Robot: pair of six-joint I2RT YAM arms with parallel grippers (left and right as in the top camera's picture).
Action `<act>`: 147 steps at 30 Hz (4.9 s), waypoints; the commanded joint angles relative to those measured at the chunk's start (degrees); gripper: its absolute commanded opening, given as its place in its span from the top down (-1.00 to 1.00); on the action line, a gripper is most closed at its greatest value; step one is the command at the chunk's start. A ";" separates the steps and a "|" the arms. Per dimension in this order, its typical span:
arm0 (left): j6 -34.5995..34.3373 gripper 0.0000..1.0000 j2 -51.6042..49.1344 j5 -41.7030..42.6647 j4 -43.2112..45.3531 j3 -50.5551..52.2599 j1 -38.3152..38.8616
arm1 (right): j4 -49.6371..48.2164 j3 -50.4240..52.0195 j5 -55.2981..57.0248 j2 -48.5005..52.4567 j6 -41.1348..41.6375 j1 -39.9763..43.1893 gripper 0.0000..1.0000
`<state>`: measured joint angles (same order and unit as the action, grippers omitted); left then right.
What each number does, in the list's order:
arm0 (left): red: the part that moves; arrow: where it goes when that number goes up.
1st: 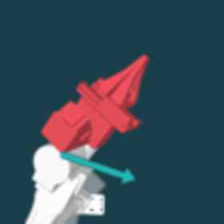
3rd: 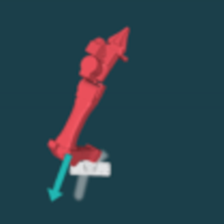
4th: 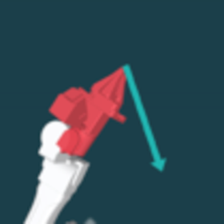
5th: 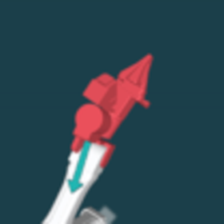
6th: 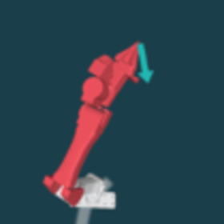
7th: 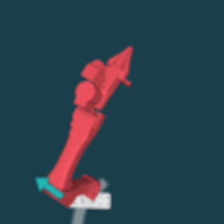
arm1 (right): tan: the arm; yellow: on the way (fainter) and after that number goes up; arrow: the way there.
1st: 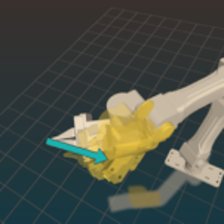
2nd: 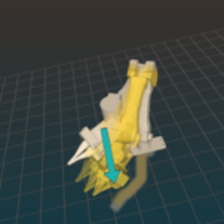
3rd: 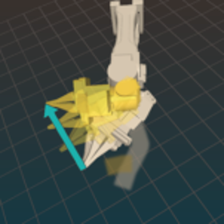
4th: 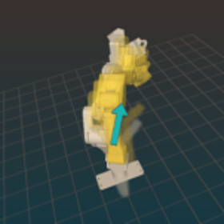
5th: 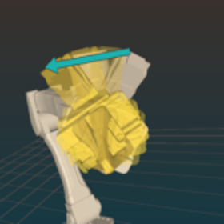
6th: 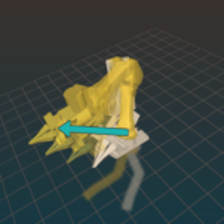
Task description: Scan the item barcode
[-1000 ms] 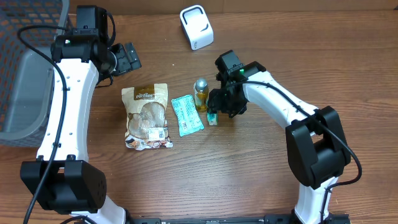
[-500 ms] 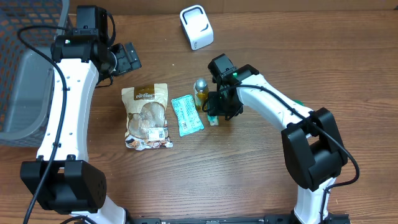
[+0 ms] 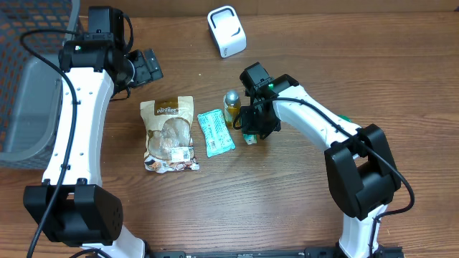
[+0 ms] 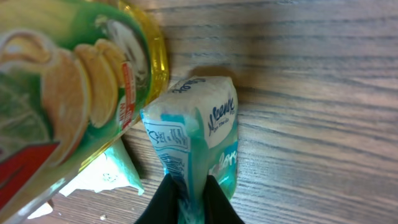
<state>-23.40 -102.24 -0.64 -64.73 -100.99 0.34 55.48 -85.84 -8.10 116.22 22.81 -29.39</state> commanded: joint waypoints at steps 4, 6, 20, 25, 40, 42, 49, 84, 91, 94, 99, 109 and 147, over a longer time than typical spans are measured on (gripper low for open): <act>0.72 -0.99 0.63 0.07 0.04 -1.05 0.07 | 3.02 0.26 5.09 -1.81 -0.11 1.75 0.92; 0.72 -0.99 0.63 0.07 0.04 -1.05 0.07 | 3.63 0.26 5.68 -2.73 -0.15 2.54 0.91; 0.70 -0.99 0.63 0.07 0.04 -1.05 0.07 | 5.68 0.28 9.77 -3.15 -0.48 3.37 0.89; 0.72 -0.99 0.63 0.07 0.04 -1.05 0.07 | 5.77 0.28 9.77 -3.15 -0.50 3.37 0.89; 0.72 -0.99 0.63 0.07 0.04 -1.05 0.07 | 6.60 0.28 8.79 -3.13 0.15 3.30 0.89; 0.72 -0.99 0.63 0.07 0.04 -1.05 0.07 | 6.60 0.28 8.41 -3.13 0.15 3.30 0.89; 0.70 -0.99 0.63 0.07 0.04 -1.05 0.07 | 6.60 0.28 7.37 -3.13 0.11 3.32 0.74; 0.72 -0.99 0.63 0.07 0.04 -1.05 0.07 | 3.50 0.31 5.46 -2.84 0.13 5.46 0.26; 0.72 -0.99 0.63 0.07 0.04 -1.05 0.07 | 4.57 0.35 5.42 -1.49 0.13 5.68 0.25; 0.72 -1.00 0.63 0.07 0.04 -1.05 0.07 | 4.61 0.35 5.44 -1.01 0.17 5.68 0.27; 0.72 -0.99 0.63 0.07 0.04 -1.05 0.07 | 4.61 0.35 5.44 -1.01 1.27 5.81 0.36; 0.72 -0.99 0.63 0.07 0.04 -1.05 0.07 | 4.46 0.35 5.44 -1.01 1.18 5.88 -0.85; 0.72 -0.99 0.63 0.07 0.04 -1.05 0.07 | -1.60 4.28 3.61 -1.36 2.67 5.97 0.51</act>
<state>-23.40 -102.24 -0.64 -64.73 -100.99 0.34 53.39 -80.64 -2.87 115.26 25.50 -23.66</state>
